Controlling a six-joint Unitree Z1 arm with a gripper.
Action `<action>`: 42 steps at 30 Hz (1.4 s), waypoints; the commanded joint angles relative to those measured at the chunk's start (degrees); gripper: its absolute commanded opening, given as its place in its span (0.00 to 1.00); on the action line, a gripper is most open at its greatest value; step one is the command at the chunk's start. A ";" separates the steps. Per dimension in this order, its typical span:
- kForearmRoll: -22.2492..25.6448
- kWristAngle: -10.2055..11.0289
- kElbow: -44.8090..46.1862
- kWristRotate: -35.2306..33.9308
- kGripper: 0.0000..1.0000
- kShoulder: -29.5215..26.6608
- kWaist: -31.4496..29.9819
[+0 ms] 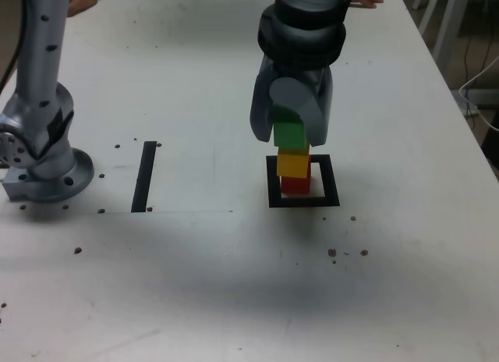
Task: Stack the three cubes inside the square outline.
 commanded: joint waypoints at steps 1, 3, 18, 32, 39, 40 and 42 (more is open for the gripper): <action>0.14 -0.19 -0.20 0.18 0.77 0.03 -0.07; 0.14 -0.30 -0.19 0.21 0.82 0.02 -0.07; 0.66 1.49 0.76 -0.25 0.95 -2.24 -0.07; 0.78 1.97 5.08 -0.18 0.99 -8.25 0.00; 0.60 1.01 10.04 0.16 0.99 -12.91 0.63; 0.54 0.88 11.08 0.16 0.99 -13.79 0.89; 0.42 0.59 13.23 0.17 0.99 -15.46 1.50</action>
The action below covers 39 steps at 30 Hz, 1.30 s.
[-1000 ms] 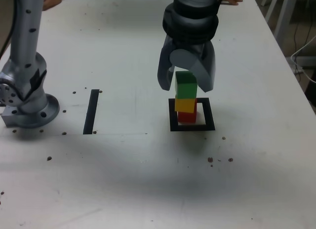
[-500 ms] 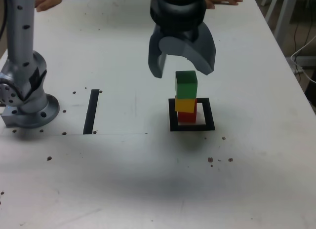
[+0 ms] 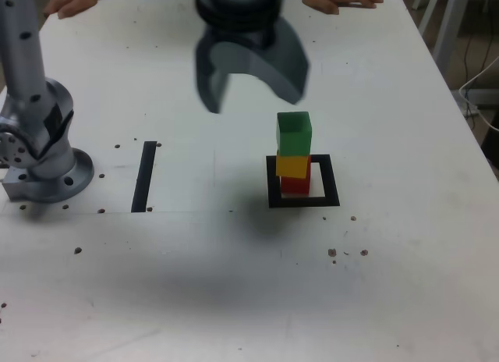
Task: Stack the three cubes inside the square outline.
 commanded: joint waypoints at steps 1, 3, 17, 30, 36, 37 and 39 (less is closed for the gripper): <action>-0.21 -0.36 2.48 0.11 0.99 -2.36 0.92; -0.35 -0.65 4.72 0.17 0.99 -3.79 1.58; -2.24 -5.49 17.61 1.89 0.99 -6.76 5.48; -6.82 -8.14 24.60 1.75 0.99 -13.34 6.93; -8.39 -9.16 26.08 1.75 0.99 -13.94 7.28; -8.48 -9.23 26.17 1.75 0.99 -14.03 7.28; -8.52 -9.27 26.41 1.75 0.99 -14.29 7.33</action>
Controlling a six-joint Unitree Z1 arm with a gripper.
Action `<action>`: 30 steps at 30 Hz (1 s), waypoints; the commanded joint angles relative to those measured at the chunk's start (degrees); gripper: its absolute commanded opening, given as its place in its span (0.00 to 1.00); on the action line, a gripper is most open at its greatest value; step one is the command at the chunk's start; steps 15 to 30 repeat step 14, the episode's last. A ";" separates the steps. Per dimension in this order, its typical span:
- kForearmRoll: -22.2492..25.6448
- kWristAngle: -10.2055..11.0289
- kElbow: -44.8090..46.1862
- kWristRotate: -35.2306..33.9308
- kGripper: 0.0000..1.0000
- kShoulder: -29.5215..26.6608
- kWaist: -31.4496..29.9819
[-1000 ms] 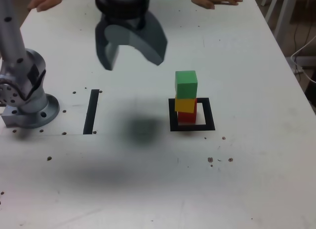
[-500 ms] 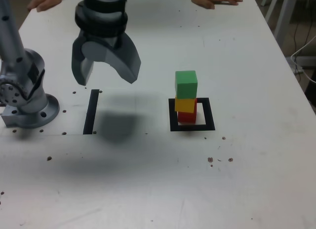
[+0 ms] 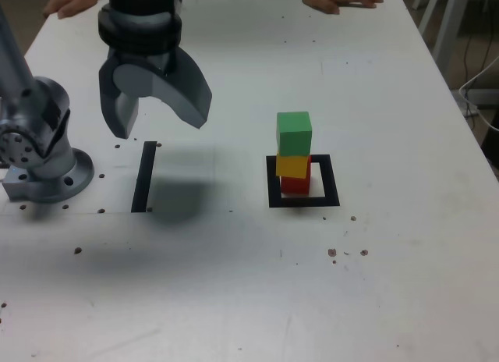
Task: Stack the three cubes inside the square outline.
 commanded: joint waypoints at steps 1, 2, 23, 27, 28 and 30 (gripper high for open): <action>-0.09 -0.04 0.49 -0.06 0.99 -0.83 0.20; -0.09 -0.03 0.70 -0.06 0.99 -1.00 0.28; 0.01 -1.09 3.93 -0.06 0.99 -2.80 1.66; 0.01 -1.09 3.93 -0.06 0.99 -2.80 1.66; 0.01 -1.09 3.93 -0.06 0.99 -2.80 1.66; 0.01 -1.09 3.93 -0.06 0.99 -2.80 1.66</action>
